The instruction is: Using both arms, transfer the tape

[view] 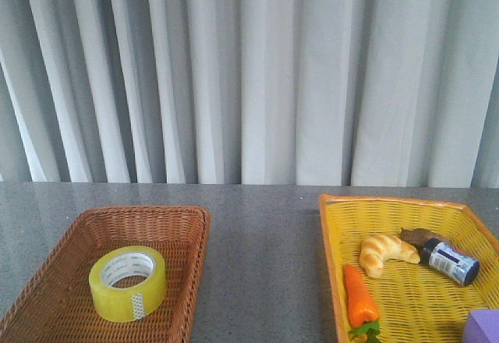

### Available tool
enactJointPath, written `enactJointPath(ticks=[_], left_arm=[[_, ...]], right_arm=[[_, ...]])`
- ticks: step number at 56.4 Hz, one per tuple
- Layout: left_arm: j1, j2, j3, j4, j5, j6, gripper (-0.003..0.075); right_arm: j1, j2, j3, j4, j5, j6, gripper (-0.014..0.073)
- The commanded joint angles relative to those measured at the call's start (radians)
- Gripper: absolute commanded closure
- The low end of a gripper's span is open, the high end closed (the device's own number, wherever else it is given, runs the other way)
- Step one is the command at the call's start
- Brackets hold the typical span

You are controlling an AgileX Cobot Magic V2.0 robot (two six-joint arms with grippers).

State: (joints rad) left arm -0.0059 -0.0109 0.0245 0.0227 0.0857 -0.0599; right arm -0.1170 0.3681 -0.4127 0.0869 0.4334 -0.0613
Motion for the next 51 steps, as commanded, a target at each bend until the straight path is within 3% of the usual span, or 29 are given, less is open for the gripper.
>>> enactJointPath(ticks=[1,20,31,43,51], left_arm=[[-0.002,-0.017,-0.007,-0.009,-0.066,-0.005,0.0725],[-0.002,-0.017,-0.007,-0.009,-0.066,-0.005,0.0725],[-0.002,-0.016,-0.007,-0.009,-0.066,-0.005,0.0726],[-0.002,-0.016,-0.007,-0.009,-0.066,-0.005,0.0726],[-0.002,-0.016,-0.007,-0.009,-0.066,-0.005,0.0726]], right_arm=[[-0.006,-0.097,0.054,0.001,-0.082,0.005,0.0601],[-0.006,-0.392,0.281,-0.004,-0.1,0.17,0.0601],[-0.006,-0.39,0.346,-0.002,-0.152,0.194,0.0601],[-0.006,-0.39,0.442,-0.002,-0.341,0.189,0.0601],[-0.006,-0.39,0.444,-0.049,-0.334,0.171,0.0601]])
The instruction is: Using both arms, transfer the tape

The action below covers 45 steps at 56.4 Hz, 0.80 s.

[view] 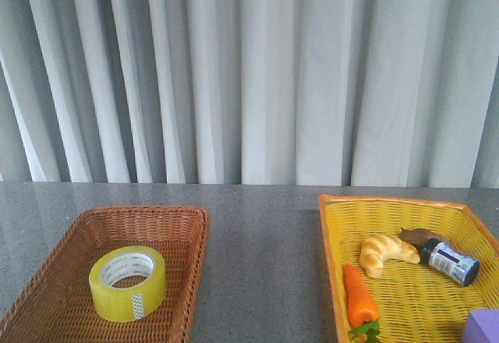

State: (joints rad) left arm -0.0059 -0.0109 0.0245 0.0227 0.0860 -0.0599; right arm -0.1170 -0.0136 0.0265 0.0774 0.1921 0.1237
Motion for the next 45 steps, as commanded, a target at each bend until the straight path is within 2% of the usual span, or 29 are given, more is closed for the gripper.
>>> enactJointPath(ticks=[1,10,26,45], left_arm=[[-0.002,-0.016,-0.007,-0.009,-0.066,-0.005,0.0726],[-0.002,-0.016,-0.007,-0.009,-0.066,-0.005,0.0726],[-0.002,-0.016,-0.007,-0.009,-0.066,-0.005,0.0726],[-0.002,-0.016,-0.007,-0.009,-0.066,-0.005,0.0726]], right_arm=[[-0.006,-0.009,0.005,-0.051,-0.093,-0.014,0.0601],[0.006,-0.009,0.005,-0.087,-0.116,-0.024,0.0601],[0.177,-0.009,0.005,-0.116,-0.132,-0.178,0.0601],[0.182,-0.009,0.005,-0.107,-0.131,-0.183,0.0601]])
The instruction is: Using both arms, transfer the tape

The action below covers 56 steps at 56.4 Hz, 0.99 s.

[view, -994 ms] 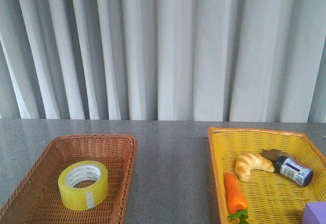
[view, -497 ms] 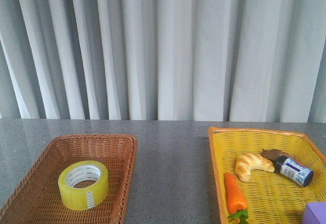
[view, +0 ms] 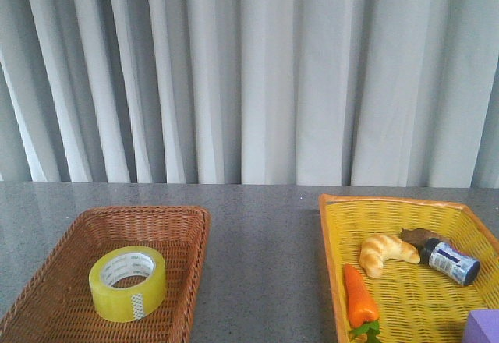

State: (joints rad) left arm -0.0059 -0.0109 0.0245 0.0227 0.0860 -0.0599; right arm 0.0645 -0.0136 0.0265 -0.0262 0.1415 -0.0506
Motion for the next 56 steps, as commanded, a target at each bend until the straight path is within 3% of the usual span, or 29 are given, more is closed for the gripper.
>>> enactJointPath(ticks=[1,47,56], left_arm=[[-0.002,-0.016,-0.007,-0.009,-0.066,-0.005,0.0726],[-0.002,-0.016,-0.007,-0.009,-0.066,-0.005,0.0726],[-0.002,-0.016,-0.007,-0.009,-0.066,-0.005,0.0726]], right_arm=[[0.001,-0.009,0.005,-0.001,-0.081,-0.009,0.0601],[-0.001,-0.009,0.005,0.01,-0.084,0.044,0.0601],[-0.05,-0.009,0.005,0.041,-0.089,0.044,0.0601]])
